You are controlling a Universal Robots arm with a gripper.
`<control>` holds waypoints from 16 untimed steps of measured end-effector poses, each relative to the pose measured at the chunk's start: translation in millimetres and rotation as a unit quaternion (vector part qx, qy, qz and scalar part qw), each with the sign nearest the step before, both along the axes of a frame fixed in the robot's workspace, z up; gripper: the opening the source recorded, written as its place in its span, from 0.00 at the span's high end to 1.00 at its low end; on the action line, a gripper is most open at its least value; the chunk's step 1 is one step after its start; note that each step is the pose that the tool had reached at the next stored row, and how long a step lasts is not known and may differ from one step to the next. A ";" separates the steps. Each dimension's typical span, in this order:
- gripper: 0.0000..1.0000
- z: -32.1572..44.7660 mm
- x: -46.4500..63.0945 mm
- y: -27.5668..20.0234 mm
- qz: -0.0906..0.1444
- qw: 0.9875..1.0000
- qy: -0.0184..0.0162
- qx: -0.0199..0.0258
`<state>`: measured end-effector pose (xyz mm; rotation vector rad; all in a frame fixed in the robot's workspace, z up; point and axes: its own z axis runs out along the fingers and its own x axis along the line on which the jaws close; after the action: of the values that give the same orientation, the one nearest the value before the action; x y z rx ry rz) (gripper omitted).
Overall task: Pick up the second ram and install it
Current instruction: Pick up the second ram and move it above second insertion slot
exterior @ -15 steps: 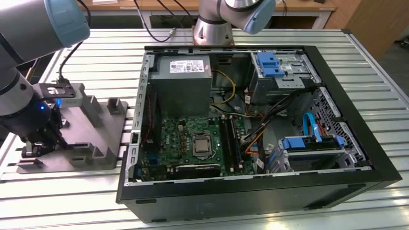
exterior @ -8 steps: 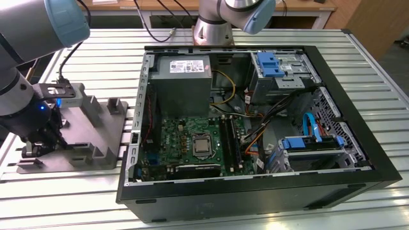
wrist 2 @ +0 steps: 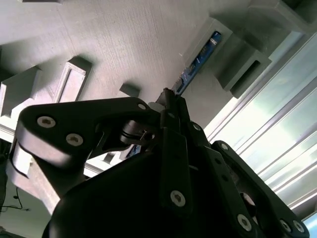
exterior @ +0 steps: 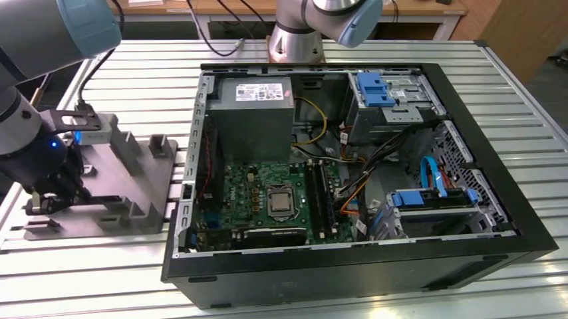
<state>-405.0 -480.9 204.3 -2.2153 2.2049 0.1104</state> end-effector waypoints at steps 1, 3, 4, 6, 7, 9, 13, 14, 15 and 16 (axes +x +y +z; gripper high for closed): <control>0.86 1.5 0.0 0.0 0.000 1.000 0.000 0.001; 0.86 4.4 0.1 0.0 0.000 1.000 0.000 0.002; 0.86 6.0 0.1 0.0 0.000 1.000 0.000 0.003; 0.86 8.5 0.1 0.0 0.000 1.000 0.000 0.004; 0.86 9.9 0.0 0.0 0.000 1.000 0.000 0.005; 0.86 12.8 0.0 0.0 0.000 1.000 0.000 0.006; 0.86 17.6 0.0 0.0 0.000 1.000 0.000 0.008; 0.86 18.6 0.0 0.0 0.000 1.000 0.000 0.008; 0.86 19.6 0.0 0.0 0.000 1.000 0.000 0.009; 0.86 20.8 0.1 -0.1 0.000 1.000 0.000 0.009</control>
<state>-404.9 -481.0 225.1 -2.2062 2.1947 0.1301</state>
